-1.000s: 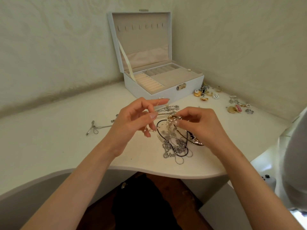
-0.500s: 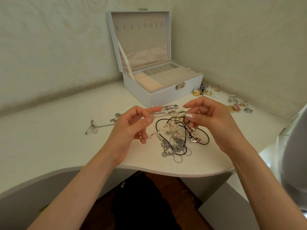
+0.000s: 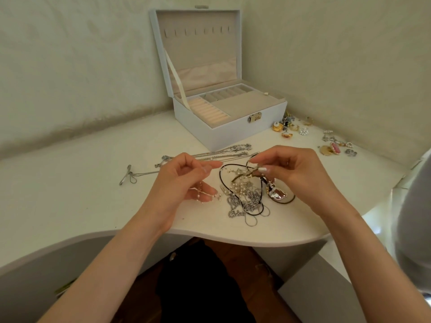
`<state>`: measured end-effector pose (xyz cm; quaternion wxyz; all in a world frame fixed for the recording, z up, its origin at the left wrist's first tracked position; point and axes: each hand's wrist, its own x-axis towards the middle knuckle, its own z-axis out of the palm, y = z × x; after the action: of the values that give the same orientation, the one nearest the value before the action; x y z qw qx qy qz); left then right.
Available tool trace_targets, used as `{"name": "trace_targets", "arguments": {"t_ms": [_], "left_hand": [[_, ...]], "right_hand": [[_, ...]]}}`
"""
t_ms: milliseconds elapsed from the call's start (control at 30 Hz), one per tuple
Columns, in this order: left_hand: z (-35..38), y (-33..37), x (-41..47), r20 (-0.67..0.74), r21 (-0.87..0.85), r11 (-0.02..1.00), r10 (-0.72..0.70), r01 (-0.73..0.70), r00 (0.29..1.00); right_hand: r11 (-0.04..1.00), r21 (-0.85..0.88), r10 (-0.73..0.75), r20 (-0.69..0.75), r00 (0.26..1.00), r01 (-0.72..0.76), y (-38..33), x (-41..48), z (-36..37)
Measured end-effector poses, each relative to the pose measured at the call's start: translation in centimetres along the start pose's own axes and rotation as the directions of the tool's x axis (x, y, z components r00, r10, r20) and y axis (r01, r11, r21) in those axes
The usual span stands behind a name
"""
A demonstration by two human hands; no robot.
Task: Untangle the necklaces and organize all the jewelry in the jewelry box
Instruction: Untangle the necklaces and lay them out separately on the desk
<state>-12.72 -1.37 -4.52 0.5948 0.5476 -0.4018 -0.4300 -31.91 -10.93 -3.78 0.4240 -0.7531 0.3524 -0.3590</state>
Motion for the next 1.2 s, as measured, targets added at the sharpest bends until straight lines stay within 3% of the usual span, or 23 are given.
{"name": "trace_targets", "arguments": {"t_ms": [200, 500, 700, 867, 967, 1033, 1200], "left_hand": [[0.5, -0.6, 0.0, -0.113, 0.250, 0.968, 0.021, 0.008, 0.993], [0.4, -0.9, 0.0, -0.150, 0.464, 0.886, 0.101, -0.020, 0.983], [0.3, -1.1, -0.1, -0.100, 0.515, 0.854, 0.146, -0.074, 0.984], [0.2, -1.4, -0.1, -0.050, 0.606, 0.785, 0.195, -0.125, 0.979], [0.3, -1.4, -0.3, -0.022, 0.695, 0.706, 0.211, -0.137, 0.977], [0.6, -1.3, -0.3, 0.011, 0.789, 0.598, 0.218, -0.142, 0.976], [1.7, -1.5, 0.1, 0.222, 0.804, 0.491, 0.275, -0.336, 0.935]], "right_hand": [[0.995, -0.096, -0.021, 0.061, 0.998, 0.027, 0.0, 0.3, 0.1], [0.965, -0.259, -0.051, -0.001, 0.999, 0.049, 0.7, 0.1, 0.1], [0.947, -0.305, -0.105, -0.015, 0.994, 0.096, 0.7, -0.3, 0.0], [0.931, -0.362, -0.071, -0.038, 0.997, 0.053, 0.6, -0.3, -0.4], [0.920, -0.391, -0.035, -0.014, 0.999, 0.026, 0.6, -0.4, -0.3], [0.920, -0.391, -0.026, 0.009, 1.000, 0.027, 0.5, -0.5, -0.2], [0.892, -0.449, -0.003, 0.102, 0.995, 0.049, 0.1, -0.1, 0.2]]}}
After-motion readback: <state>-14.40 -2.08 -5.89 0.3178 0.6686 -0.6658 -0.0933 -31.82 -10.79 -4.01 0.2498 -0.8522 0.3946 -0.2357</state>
